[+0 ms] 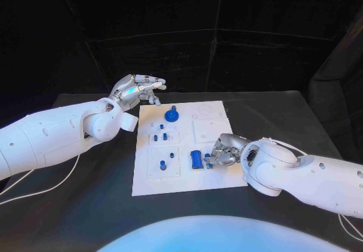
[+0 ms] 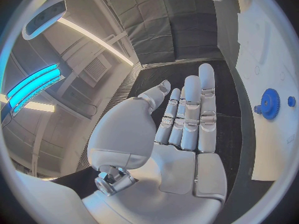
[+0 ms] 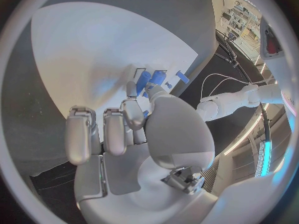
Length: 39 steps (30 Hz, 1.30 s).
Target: Assemble the parts on the task board
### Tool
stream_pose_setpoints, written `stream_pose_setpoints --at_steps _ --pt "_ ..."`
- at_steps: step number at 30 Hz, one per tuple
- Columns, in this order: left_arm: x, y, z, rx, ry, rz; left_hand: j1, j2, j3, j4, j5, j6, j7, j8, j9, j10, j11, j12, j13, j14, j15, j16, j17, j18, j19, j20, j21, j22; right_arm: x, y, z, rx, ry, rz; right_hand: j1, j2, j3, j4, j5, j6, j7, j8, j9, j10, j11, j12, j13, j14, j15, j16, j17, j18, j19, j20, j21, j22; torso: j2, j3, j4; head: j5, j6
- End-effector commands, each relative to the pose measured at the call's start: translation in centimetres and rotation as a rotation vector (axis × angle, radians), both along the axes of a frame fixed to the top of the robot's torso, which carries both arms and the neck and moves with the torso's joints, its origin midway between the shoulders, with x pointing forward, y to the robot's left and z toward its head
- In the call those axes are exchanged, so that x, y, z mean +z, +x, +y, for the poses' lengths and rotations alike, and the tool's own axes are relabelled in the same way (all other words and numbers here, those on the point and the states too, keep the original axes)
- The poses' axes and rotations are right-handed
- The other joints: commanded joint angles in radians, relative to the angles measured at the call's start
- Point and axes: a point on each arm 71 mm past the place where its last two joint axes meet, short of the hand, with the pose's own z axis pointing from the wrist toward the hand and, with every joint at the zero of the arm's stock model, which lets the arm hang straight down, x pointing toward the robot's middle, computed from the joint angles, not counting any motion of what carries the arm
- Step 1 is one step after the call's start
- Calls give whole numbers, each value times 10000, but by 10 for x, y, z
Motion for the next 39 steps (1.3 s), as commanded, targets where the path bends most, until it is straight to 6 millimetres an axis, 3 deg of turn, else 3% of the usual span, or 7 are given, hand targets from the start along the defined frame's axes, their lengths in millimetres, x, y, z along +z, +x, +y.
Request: stream_pose_setpoints --at_steps 1,12,14,16,19,39 --pt "1 0 -1 -118 -95 12 92 19 -20 -66 -24 -53 43 -47 0 -71 -18 54 -12 -68 -7 53 -13 136 75 -10 -37 -16 1 1 -1 80 -417 -234 78 75 -4 -81 20 96 -55 27 35 65 -41 11 15 578 -79 -15 14 -46 141 -71 23 1485 -1 3 2 -10 -2" --pt "1 0 -1 -115 -90 17 103 16 -26 -83 -24 -59 48 -49 0 -85 -14 56 -13 -78 -4 55 -23 134 73 -10 -45 -23 2 0 -1 140 -584 -374 166 75 -3 -165 -14 119 -66 36 72 77 -58 9 30 581 -100 -12 26 -47 142 -97 21 1487 1 7 0 -40 -6" --pt "1 0 -1 -115 -89 18 103 16 -26 -83 -24 -59 48 -49 0 -85 -14 56 -13 -78 -4 55 -23 134 73 -10 -45 -23 2 0 -1 152 -586 -381 27 47 -110 -92 -349 135 -57 40 95 85 -48 -3 31 581 -93 -16 24 -48 143 -101 19 1487 2 5 2 -43 -6" --pt "1 0 -1 -113 -88 18 103 16 -26 -83 -24 -59 48 -49 0 -85 -14 56 -13 -78 -4 55 -23 134 73 -10 -45 -23 2 0 -1 154 -586 -390 -204 16 -300 42 -1076 157 -44 44 123 98 -34 -12 37 579 -78 -24 15 -49 142 -97 15 1486 0 4 3 -44 -7" --pt "1 0 -1 -112 -86 20 103 16 -26 -83 -24 -59 48 -49 0 -85 -14 56 -13 -78 -4 55 -23 134 73 -10 -45 -23 2 0 -1 157 -602 -387 -444 4 -559 188 -1621 157 -26 34 153 111 -17 -8 57 579 -70 -30 13 -48 142 -86 12 1487 0 -1 9 -47 -17" --pt "1 0 0 -94 -73 28 103 16 -26 -83 -24 -59 48 -49 0 -85 -14 56 -13 -78 -4 55 -23 134 73 -10 -45 -23 2 1 -4 187 -608 -413 -525 45 -888 266 -1716 137 -30 11 196 116 -18 -8 86 580 -70 -36 12 -49 146 -82 12 1493 -5 1 8 -79 -53"
